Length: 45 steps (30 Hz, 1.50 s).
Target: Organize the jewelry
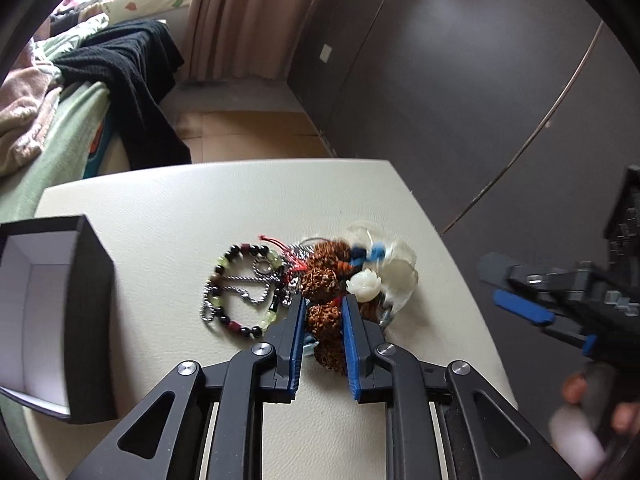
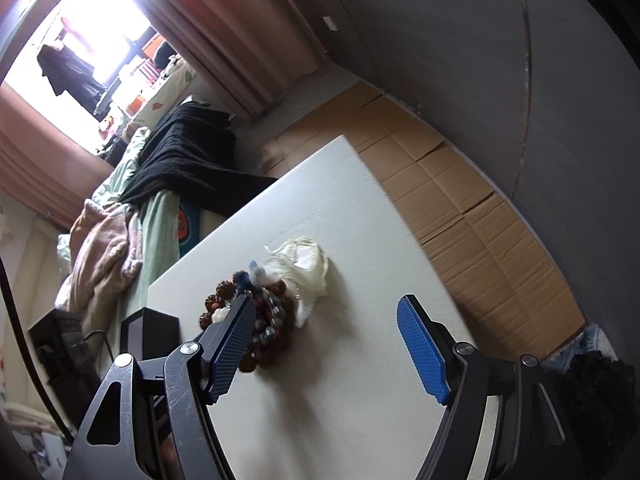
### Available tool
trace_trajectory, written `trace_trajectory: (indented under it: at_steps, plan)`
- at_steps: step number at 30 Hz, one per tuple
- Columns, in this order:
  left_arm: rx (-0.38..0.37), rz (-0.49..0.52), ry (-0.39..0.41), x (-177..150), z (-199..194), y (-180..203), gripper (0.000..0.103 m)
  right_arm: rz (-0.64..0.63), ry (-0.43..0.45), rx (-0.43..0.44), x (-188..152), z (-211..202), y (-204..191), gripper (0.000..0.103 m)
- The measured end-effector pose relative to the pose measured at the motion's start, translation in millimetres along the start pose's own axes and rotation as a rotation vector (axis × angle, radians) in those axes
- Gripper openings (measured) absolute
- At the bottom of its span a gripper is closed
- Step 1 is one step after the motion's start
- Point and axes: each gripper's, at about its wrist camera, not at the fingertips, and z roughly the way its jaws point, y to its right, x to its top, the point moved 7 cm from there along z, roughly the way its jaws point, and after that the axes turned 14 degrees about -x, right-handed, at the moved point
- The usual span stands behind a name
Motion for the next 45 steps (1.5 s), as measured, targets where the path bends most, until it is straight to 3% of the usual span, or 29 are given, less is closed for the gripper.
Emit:
trace_trajectory:
  at_steps: [11, 15, 18, 19, 20, 23, 33, 45]
  plan:
    - [-0.082, 0.003, 0.07, 14.5, -45.2, 3.6, 0.019, -0.045, -0.057, -0.047, -5.9, 41.6, -23.2, 0.068]
    - [-0.086, -0.003, 0.094, 18.0, -59.0, -2.5, 0.019, -0.081, -0.054, -0.076, -6.4, 54.7, -33.3, 0.058]
    - [-0.107, -0.009, 0.1, 20.3, -64.8, -5.0, 0.019, -0.1, -0.067, -0.098, -9.2, 64.6, -35.5, 0.033]
    - [-0.112, -0.008, 0.103, 21.1, -67.1, -5.5, 0.019, -0.098, -0.076, -0.093, -10.4, 68.0, -35.8, 0.015]
    - [-0.12, -0.008, 0.106, 21.6, -69.1, -5.0, 0.019, -0.095, -0.081, -0.089, -10.7, 68.7, -34.6, 0.006]
    - [-0.159, -0.01, 0.124, 23.4, -77.7, -2.5, 0.019, -0.067, -0.07, -0.059, -10.7, 62.4, -33.7, 0.005]
    - [-0.13, -0.004, 0.205, 34.5, -108.6, -8.0, 0.019, -0.032, 0.011, 0.13, -3.0, 8.9, -51.3, 0.004]
    - [-0.071, -0.064, 0.299, 43.5, -142.8, -39.3, 0.019, -0.033, 0.024, 0.322, -13.1, -22.9, -92.7, 0.004]
